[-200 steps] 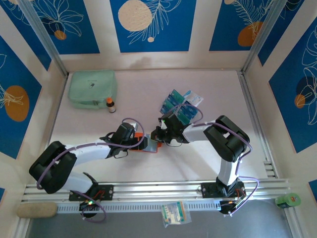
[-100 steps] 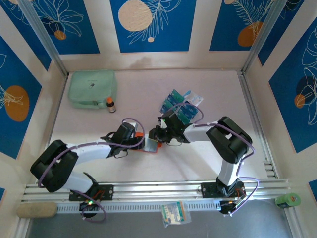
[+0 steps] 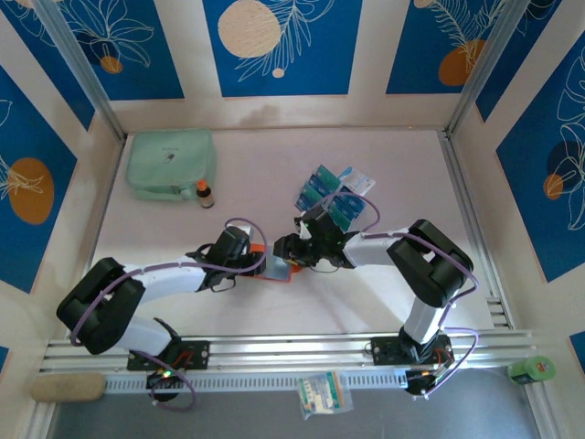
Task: Put the credit cards into the card holder
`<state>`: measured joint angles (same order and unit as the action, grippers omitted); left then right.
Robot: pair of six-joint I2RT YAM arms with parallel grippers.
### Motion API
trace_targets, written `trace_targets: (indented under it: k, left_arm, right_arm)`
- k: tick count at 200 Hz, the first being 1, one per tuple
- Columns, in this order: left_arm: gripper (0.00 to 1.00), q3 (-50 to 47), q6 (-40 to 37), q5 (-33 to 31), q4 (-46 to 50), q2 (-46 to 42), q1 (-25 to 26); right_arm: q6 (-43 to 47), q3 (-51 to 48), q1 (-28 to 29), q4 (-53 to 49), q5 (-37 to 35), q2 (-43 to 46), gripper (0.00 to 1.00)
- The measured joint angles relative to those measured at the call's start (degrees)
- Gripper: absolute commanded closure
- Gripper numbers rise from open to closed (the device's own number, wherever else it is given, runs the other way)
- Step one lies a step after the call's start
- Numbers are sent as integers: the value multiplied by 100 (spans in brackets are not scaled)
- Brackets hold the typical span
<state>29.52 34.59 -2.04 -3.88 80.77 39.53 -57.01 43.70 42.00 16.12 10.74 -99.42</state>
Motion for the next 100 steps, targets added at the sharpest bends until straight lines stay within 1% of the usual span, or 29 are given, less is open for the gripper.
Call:
trace_targets:
  k: [29,60,100]
  left_arm:
    - [44,0,0,-4,-2,0,2]
    - [44,-2,0,-13,-2,-2,2]
    - [36,-31,70,9,109,-166,22]
  right_arm:
    - [-2,0,0,20,0,0,46]
    - [-24,0,0,61,35,-4,50]
    - [-157,118,0,205,258,-83,50]
